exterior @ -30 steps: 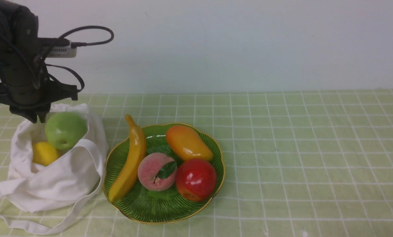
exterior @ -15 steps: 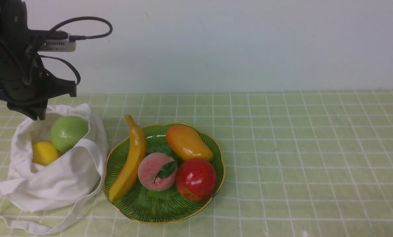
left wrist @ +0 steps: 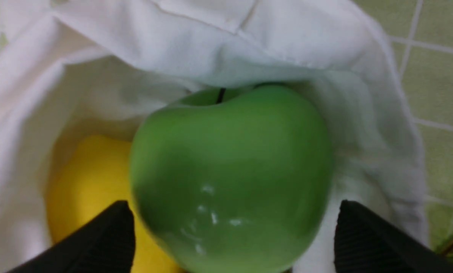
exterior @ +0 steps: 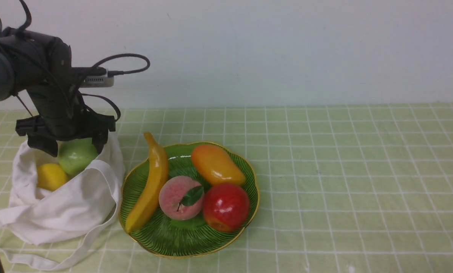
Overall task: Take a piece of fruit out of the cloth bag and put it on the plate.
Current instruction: Use the left arm to grab an apple from the bag, then use the left arm to put the apple into the empty plate on the right
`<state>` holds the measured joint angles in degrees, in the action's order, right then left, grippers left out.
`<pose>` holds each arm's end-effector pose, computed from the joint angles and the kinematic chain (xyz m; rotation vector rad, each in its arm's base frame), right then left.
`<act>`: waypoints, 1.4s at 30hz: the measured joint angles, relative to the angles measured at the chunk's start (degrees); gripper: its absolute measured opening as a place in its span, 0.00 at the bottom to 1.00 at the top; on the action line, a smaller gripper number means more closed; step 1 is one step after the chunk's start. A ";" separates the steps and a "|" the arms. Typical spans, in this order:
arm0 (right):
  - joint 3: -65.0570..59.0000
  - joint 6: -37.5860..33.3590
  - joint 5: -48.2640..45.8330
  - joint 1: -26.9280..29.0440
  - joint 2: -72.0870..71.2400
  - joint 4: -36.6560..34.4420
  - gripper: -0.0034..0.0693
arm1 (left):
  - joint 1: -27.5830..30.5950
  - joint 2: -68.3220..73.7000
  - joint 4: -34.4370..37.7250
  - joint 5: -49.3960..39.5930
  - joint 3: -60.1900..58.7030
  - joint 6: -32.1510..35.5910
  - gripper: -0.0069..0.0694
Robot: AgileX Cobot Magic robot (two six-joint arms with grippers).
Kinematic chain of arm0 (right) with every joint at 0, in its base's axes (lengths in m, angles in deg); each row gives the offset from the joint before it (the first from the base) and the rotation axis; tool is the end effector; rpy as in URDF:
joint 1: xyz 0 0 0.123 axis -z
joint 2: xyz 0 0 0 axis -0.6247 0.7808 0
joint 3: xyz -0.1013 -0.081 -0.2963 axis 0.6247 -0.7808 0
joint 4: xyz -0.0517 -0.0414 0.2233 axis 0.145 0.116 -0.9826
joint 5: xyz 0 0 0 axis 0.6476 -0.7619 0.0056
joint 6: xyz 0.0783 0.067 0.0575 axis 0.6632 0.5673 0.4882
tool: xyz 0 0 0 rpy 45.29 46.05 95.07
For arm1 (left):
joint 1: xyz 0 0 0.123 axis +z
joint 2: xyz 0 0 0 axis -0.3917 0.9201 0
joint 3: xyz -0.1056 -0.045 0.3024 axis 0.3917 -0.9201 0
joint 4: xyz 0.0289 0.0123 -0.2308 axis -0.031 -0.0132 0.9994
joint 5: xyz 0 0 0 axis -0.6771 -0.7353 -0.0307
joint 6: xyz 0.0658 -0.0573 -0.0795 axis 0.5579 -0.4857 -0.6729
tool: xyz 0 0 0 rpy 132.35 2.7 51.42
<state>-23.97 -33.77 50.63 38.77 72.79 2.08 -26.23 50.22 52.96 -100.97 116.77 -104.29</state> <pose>0.0210 -0.0003 0.1643 0.0144 1.8657 0.0051 0.4138 -0.0018 0.2295 -0.2720 2.8370 0.2020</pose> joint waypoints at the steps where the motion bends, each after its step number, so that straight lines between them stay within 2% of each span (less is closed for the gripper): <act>1: 0.00 0.00 0.00 0.00 0.00 0.00 0.03 | 0.00 0.26 0.00 0.06 0.00 -0.04 0.96; 5: 0.00 0.00 0.00 0.00 0.00 0.00 0.03 | 0.00 2.41 0.00 0.47 0.00 -0.33 0.97; 11: 0.00 0.00 0.00 0.00 0.00 0.00 0.03 | 0.00 3.20 -0.38 1.66 0.12 -0.61 0.88; 22: 0.00 0.00 0.00 0.00 0.00 0.00 0.03 | 0.00 2.81 -0.63 1.27 0.35 -1.07 0.88; 32: 0.00 0.00 0.00 0.00 0.00 0.00 0.03 | 0.00 -6.11 -0.29 -2.63 0.30 -0.19 0.88; 42: 0.00 0.00 0.00 0.00 0.00 0.00 0.03 | 0.00 -19.98 -4.56 -8.98 0.30 1.53 0.88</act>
<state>-23.97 -33.77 50.63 38.77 72.79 2.08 -26.23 30.25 48.40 -109.95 117.06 -102.76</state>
